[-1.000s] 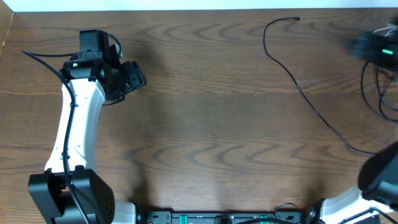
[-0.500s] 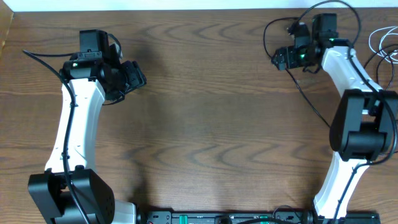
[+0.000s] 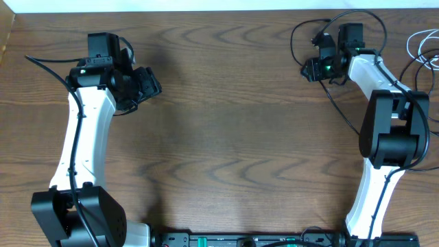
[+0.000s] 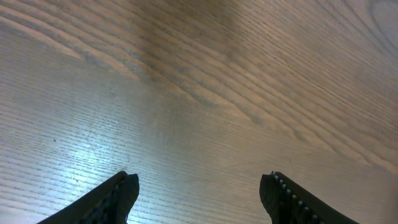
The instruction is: Untangle cables
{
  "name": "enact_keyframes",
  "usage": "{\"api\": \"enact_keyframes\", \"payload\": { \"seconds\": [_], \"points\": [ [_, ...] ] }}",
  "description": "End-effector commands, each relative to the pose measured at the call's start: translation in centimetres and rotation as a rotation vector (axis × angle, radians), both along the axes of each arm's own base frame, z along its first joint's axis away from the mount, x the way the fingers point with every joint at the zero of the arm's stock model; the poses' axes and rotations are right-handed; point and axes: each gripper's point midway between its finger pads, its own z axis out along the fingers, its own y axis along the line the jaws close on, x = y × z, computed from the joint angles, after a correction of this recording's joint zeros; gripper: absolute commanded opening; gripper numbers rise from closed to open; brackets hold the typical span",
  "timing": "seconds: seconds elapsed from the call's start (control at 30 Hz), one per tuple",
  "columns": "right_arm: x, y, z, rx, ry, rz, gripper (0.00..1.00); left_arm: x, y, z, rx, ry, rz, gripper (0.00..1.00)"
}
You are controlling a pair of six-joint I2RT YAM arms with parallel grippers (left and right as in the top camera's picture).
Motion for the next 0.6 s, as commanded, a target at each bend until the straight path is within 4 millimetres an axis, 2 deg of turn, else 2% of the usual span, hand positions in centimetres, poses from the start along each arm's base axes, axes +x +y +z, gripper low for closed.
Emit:
{"api": "enact_keyframes", "payload": {
  "seconds": [0.0,0.03,0.1,0.2,0.23,0.37,0.47,0.53,0.57],
  "points": [
    [-0.3,1.1,-0.3,0.05,0.021,0.009,0.16,0.0,0.0,-0.3,0.002,0.011,0.002,0.68],
    [-0.2,1.2,0.1,0.067,0.021,0.002,0.09,0.0,0.0,-0.3,0.001,0.011,0.003,0.68],
    [-0.1,0.9,1.2,0.086,0.023,-0.029,0.03,0.0,0.0,-0.3,0.002,0.011,0.002,0.68],
    [0.0,-0.6,4.7,0.105,0.003,-0.095,0.01,0.0,0.0,-0.3,0.002,0.011,0.003,0.68],
    [-0.2,-2.1,7.6,0.116,-0.022,-0.145,0.01,0.0,0.0,-0.3,0.002,0.011,0.002,0.68],
    [-2.2,-6.9,15.7,0.127,-0.113,-0.274,0.01,0.0,0.0,-0.3,0.002,0.012,0.002,0.68],
    [-4.7,-11.3,21.1,0.113,-0.191,-0.371,0.01,0.0,0.0,-0.3,0.002,0.012,0.002,0.68],
    [-6.7,-14.2,23.9,0.105,-0.234,-0.447,0.01,0.0,0.0,-0.3,0.001,0.012,0.003,0.68],
    [-8.3,-16.7,25.6,0.097,-0.262,-0.52,0.01,0.0,0.0,-0.3,0.002,0.012,0.002,0.68]
  ]
}}
